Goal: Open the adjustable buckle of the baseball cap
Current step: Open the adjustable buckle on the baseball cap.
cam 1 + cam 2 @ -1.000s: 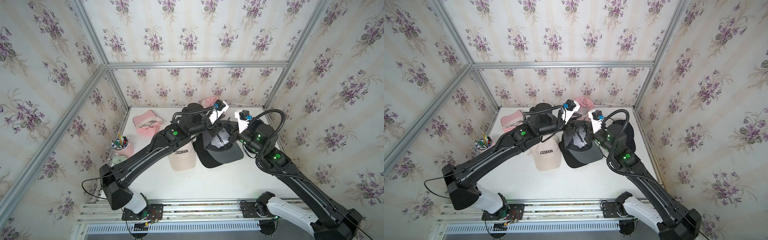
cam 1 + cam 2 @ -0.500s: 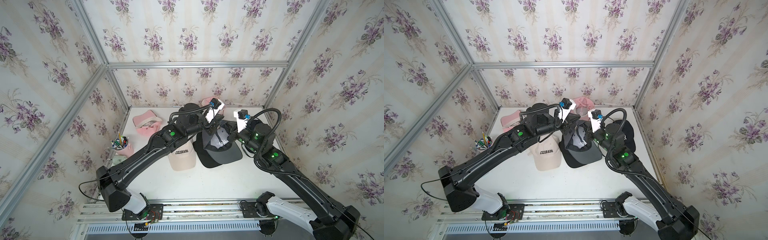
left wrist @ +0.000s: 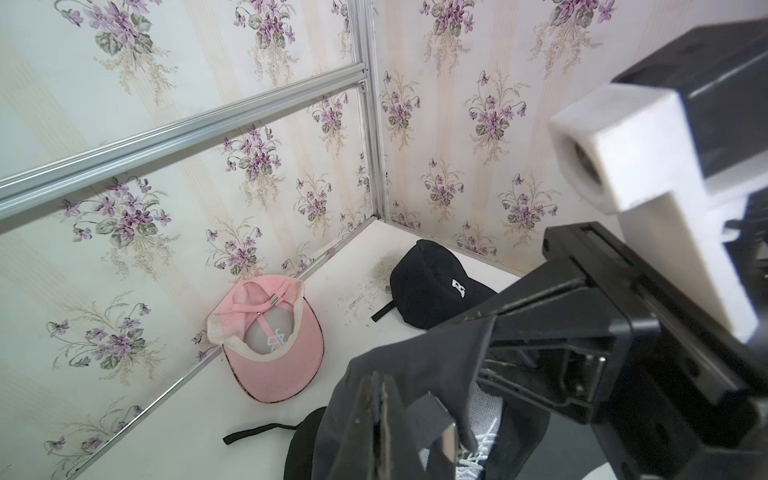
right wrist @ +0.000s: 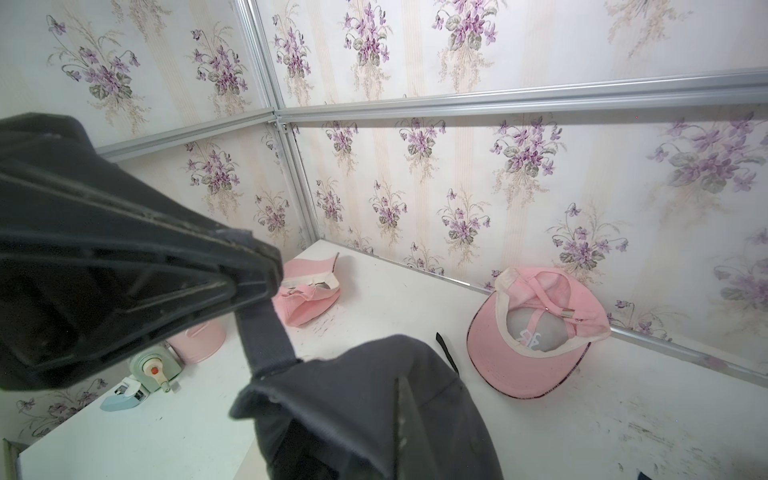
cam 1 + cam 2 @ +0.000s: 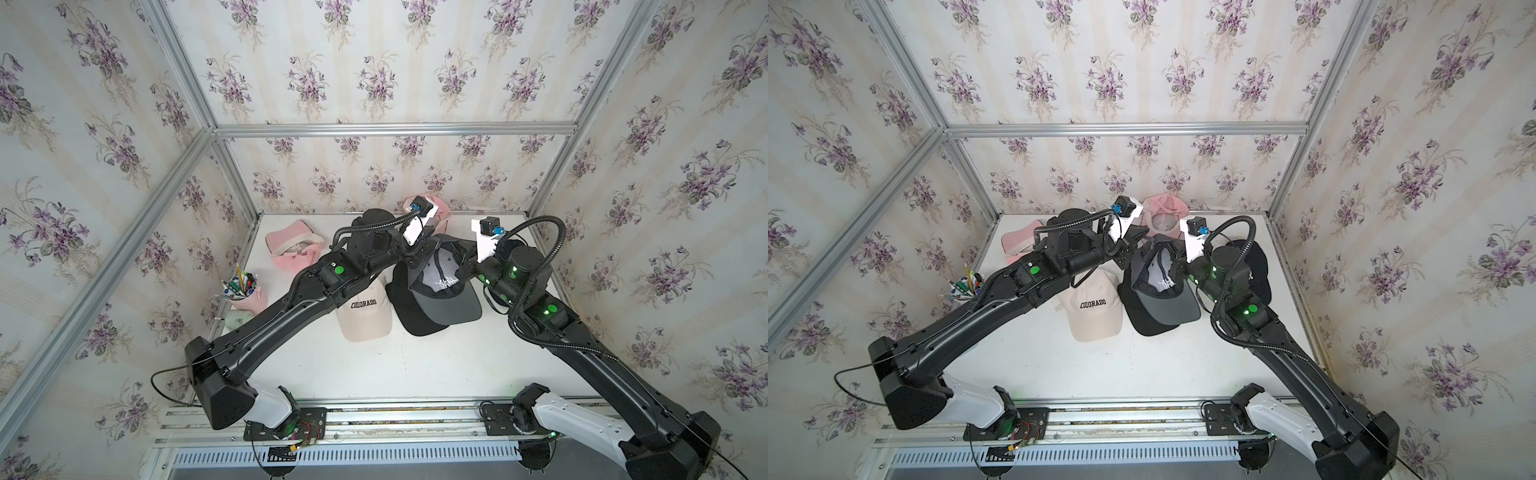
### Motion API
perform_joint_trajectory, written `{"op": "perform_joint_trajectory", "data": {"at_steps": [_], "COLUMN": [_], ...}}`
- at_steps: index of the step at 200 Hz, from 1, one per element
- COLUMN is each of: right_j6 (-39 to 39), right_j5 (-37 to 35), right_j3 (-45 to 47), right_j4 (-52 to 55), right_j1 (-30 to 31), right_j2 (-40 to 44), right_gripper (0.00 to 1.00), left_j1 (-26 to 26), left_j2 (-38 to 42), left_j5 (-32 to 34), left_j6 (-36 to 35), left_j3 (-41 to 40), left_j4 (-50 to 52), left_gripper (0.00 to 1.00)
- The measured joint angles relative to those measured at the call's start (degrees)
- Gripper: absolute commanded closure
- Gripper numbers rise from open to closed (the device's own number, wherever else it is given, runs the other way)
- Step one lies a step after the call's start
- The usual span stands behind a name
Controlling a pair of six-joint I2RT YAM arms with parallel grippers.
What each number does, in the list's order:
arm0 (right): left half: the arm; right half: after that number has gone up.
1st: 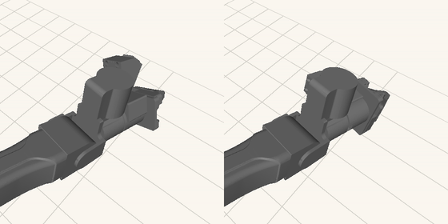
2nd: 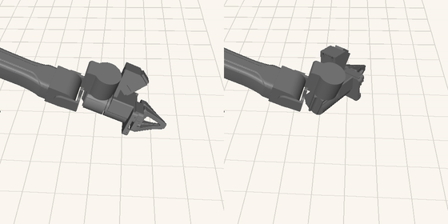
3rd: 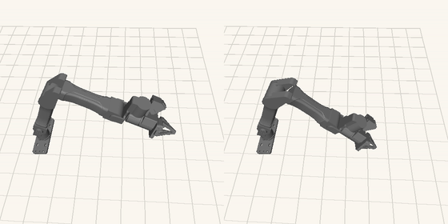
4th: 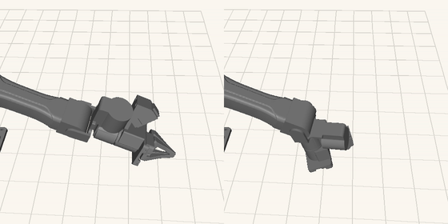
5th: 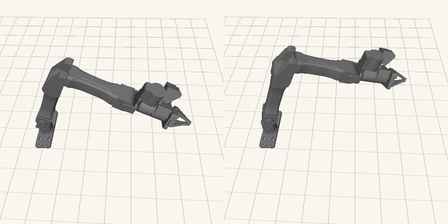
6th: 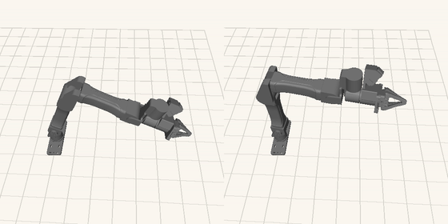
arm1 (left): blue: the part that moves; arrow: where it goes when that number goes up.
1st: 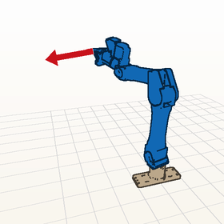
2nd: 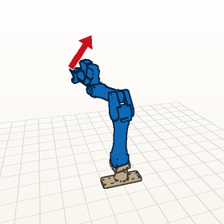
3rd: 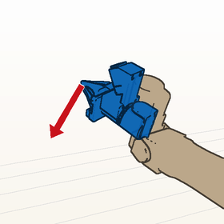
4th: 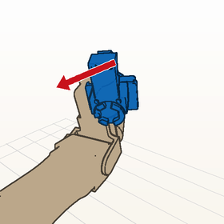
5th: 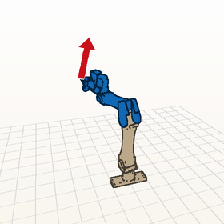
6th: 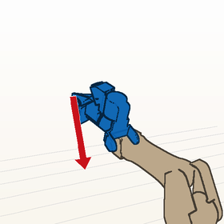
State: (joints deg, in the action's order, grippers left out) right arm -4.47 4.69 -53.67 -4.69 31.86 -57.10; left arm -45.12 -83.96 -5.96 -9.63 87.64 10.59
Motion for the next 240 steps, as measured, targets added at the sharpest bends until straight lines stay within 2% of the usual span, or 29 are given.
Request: {"op": "perform_joint_trajectory", "data": {"at_steps": [145,194,211,240], "right_j6": [-1.6,-4.33,-4.63,-5.2], "right_j5": [-3.72,-3.65,-3.52,-3.54], "right_j3": [-1.53,-2.29,-3.54,-5.18], "right_j4": [1.9,1.6,1.6,1.99], "right_j1": [0.0,0.0,0.0,0.0], "right_j2": [-1.55,-2.58,-2.97,-3.61], "right_gripper": [1.0,1.0,1.0,1.0], "left_j1": [0.94,0.92,1.16,5.35], "left_j2": [-1.6,-1.97,-1.03,3.26], "left_j5": [4.98,1.66,1.36,1.51], "left_j6": [-1.09,-0.61,-0.68,-0.85], "left_j3": [1.77,1.88,1.36,-0.76], "left_j4": [3.34,3.74,3.65,1.84], "left_gripper": [1.0,0.39,0.31,0.27]}}
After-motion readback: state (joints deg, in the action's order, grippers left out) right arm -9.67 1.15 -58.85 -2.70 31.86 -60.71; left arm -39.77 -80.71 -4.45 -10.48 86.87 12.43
